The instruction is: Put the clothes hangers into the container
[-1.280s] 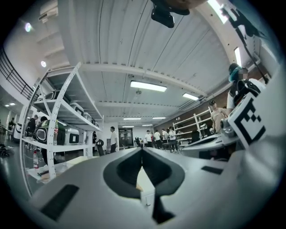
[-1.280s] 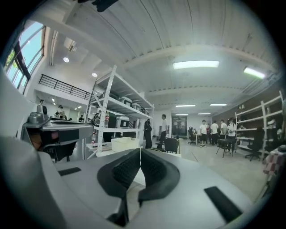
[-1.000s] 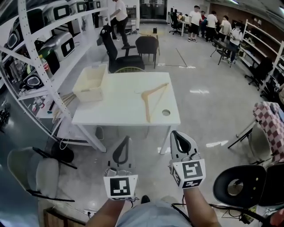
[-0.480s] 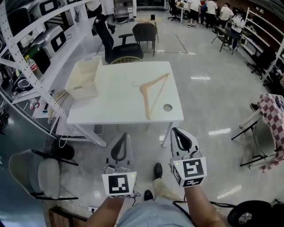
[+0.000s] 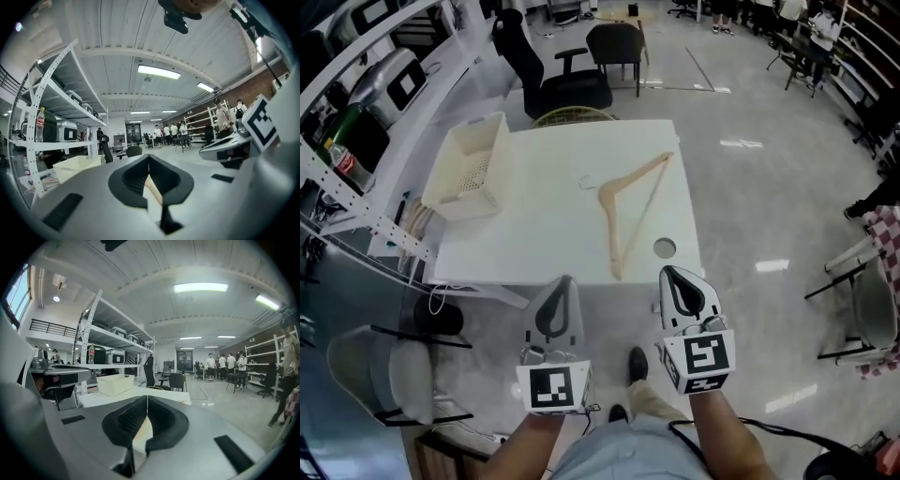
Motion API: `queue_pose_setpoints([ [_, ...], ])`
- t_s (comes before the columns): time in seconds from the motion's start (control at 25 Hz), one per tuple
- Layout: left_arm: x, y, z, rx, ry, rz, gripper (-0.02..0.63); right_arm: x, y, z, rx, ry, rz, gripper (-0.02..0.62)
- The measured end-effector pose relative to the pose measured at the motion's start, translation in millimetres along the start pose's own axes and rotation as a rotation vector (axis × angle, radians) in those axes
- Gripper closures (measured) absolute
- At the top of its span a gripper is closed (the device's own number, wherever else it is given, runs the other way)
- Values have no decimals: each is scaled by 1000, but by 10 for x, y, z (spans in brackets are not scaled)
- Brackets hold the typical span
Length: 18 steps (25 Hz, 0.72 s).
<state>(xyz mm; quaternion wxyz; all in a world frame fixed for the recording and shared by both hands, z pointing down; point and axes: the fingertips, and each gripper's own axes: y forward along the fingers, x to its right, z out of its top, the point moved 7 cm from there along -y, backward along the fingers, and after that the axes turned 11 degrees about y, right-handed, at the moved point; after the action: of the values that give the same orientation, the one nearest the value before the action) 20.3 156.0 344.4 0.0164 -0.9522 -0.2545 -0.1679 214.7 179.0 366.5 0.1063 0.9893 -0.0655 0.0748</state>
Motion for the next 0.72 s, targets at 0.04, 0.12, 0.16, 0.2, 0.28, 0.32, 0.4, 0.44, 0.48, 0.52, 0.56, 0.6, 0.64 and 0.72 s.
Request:
queue_pose_setpoints([
  [0.04, -21, 103, 4, 7, 13, 6, 594, 41, 96, 22, -3, -1, 6, 583],
  [0.12, -52, 289, 43, 15, 26, 15, 595, 116, 273, 76, -9, -4, 18, 583],
  [0.16, -64, 376, 68, 19, 28, 17, 595, 148, 363, 113, -9, -4, 25, 583],
  [0.2, -81, 460, 88, 22, 33, 20, 594, 175, 457, 153, -8, -5, 33, 583],
  [0.28, -125, 607, 130, 29, 41, 29, 594, 218, 631, 236, -4, -9, 54, 583],
  [0.32, -144, 672, 171, 37, 39, 37, 594, 237, 706, 284, 1, -11, 65, 583],
  [0.4, -156, 786, 298, 53, 19, 51, 594, 281, 832, 395, 17, -15, 82, 583],
  [0.44, -156, 831, 354, 59, 12, 58, 594, 304, 883, 451, 26, -20, 88, 583],
  [0.48, -159, 868, 391, 65, 13, 65, 594, 324, 929, 501, 35, -27, 93, 583],
  [0.52, -169, 898, 409, 70, 16, 72, 594, 340, 974, 546, 43, -34, 95, 583],
  [0.56, -188, 926, 416, 74, 19, 79, 594, 352, 1021, 588, 51, -40, 97, 583],
  [0.6, -219, 954, 418, 79, 23, 88, 594, 358, 1074, 629, 59, -46, 99, 583],
  [0.64, -259, 984, 417, 84, 27, 96, 594, 360, 1131, 672, 67, -51, 101, 583],
  [0.72, -339, 1055, 408, 93, 26, 110, 595, 363, 1236, 750, 81, -59, 103, 583],
])
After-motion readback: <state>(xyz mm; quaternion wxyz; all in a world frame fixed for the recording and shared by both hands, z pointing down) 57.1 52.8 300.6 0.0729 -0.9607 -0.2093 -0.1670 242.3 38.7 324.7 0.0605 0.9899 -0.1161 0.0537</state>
